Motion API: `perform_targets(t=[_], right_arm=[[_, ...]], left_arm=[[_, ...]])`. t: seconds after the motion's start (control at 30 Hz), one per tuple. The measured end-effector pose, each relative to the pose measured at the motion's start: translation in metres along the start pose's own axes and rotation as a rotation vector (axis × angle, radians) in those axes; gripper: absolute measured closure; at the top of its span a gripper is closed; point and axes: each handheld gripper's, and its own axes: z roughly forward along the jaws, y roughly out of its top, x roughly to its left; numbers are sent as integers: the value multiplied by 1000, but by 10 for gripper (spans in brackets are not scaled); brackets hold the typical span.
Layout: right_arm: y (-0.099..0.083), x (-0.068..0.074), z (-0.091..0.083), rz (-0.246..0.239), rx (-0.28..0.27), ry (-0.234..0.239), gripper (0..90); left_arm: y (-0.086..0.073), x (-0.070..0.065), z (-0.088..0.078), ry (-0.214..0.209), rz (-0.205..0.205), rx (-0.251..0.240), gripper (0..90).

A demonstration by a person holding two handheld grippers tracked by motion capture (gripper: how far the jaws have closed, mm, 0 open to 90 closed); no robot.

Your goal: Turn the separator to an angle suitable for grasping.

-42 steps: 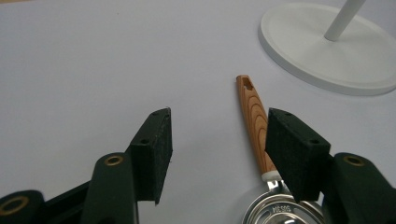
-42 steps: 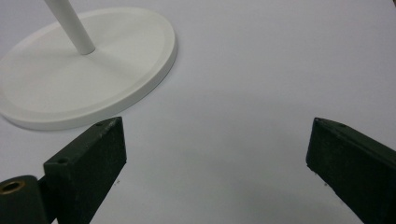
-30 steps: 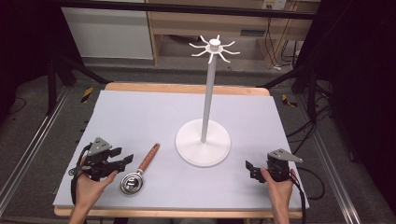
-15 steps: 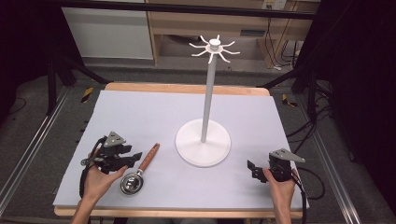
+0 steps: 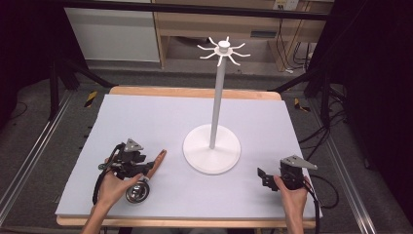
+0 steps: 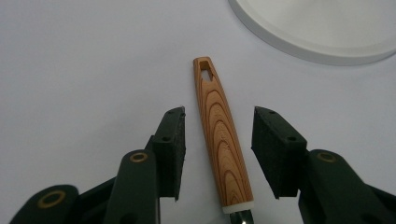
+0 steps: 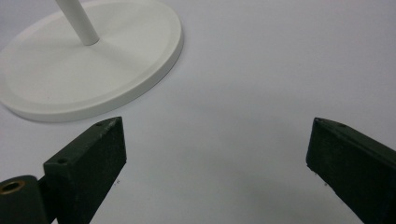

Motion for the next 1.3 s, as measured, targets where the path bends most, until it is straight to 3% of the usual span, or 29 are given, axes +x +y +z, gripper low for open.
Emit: perform_targets(t=[0.57, 0.93, 1.2, 1.3], right_arm=[[-1, 0, 1, 1, 13, 1, 55], [-1, 1, 2, 1, 13, 11, 55], [-1, 1, 1, 4, 13, 16, 55], [0, 0, 1, 6, 11, 15, 55]], left_arm=[[-2, -4, 32, 7, 0, 127, 560], [-3, -6, 38, -7, -6, 156, 620], [1, -8, 39, 10, -5, 190, 624], [2, -7, 39, 20, -7, 198, 679]])
